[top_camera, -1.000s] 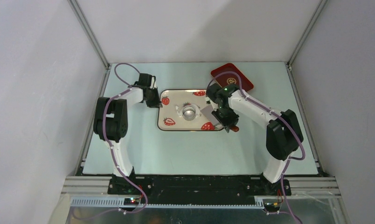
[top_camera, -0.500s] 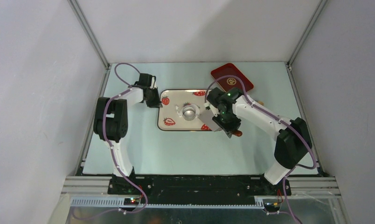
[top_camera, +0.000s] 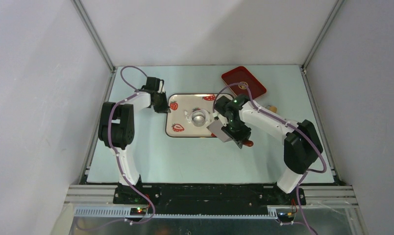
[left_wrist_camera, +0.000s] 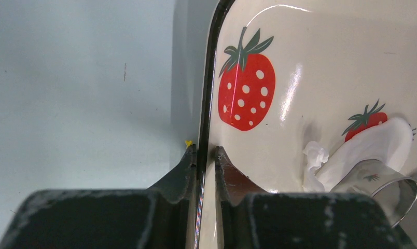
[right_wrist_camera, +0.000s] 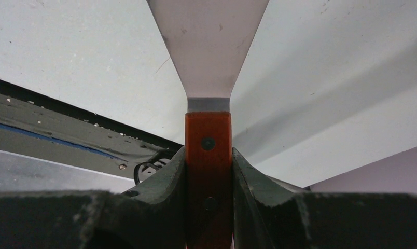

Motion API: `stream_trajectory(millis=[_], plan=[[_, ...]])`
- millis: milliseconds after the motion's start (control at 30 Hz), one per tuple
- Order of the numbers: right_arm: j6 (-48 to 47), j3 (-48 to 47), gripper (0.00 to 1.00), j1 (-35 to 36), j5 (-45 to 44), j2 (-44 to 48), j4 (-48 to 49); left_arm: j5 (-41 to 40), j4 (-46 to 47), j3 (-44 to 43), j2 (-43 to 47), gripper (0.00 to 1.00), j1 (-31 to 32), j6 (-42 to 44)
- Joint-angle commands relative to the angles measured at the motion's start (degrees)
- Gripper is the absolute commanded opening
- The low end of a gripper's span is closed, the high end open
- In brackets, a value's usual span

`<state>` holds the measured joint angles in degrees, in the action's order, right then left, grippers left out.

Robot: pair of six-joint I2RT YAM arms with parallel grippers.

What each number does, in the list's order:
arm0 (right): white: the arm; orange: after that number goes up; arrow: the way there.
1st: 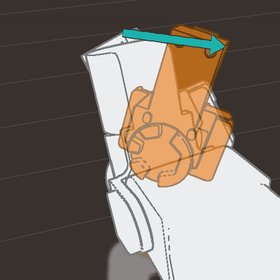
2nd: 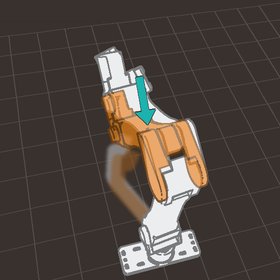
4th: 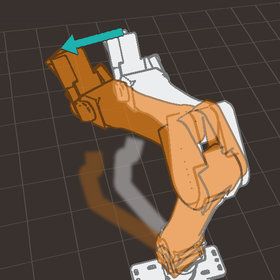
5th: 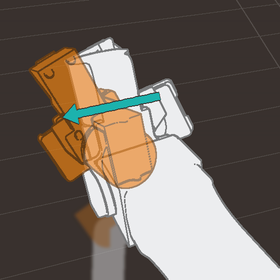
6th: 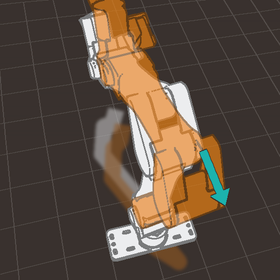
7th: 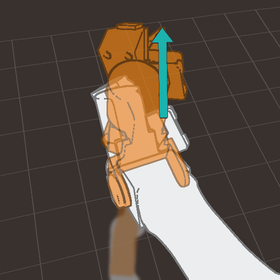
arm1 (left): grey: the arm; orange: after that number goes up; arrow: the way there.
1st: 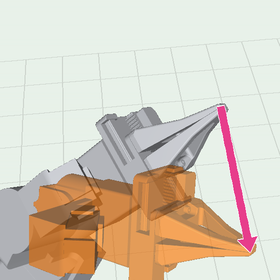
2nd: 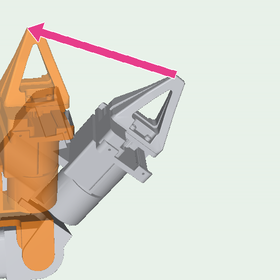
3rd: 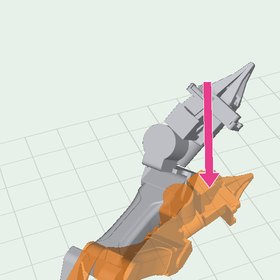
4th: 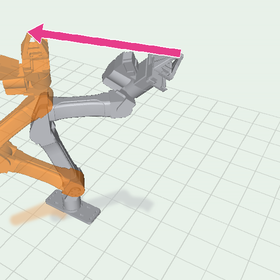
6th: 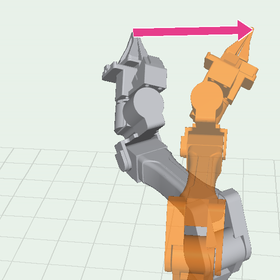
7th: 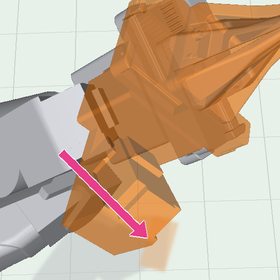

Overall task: Roll out the dumpling wrappers from the dough
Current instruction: Remove the dumpling wrapper from the work surface.

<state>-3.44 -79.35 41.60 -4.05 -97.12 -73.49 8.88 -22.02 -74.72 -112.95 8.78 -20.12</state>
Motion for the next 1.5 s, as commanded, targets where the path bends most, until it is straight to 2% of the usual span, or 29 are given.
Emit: stream_trajectory(millis=[0,700,1133,1467], plan=[[1.24,-3.44,0.0,-0.24,-1.23,-2.12,0.18,-1.78,-2.03,1.61,0.24,0.0,1.43,-0.17],[2.6,-12.01,0.0,-3.7,-2.07,-8.68,1.95,-1.69,-2.06,1.75,0.36,0.0,1.42,-0.11],[0.28,-17.2,0.0,-3.06,-3.26,-13.14,2.66,-1.49,-2.04,1.77,0.33,0.0,1.43,-0.01],[-4.96,-20.47,0.0,-4.25,-4.0,-15.54,4.81,-0.96,-2.06,1.61,0.14,0.0,1.46,0.27]])
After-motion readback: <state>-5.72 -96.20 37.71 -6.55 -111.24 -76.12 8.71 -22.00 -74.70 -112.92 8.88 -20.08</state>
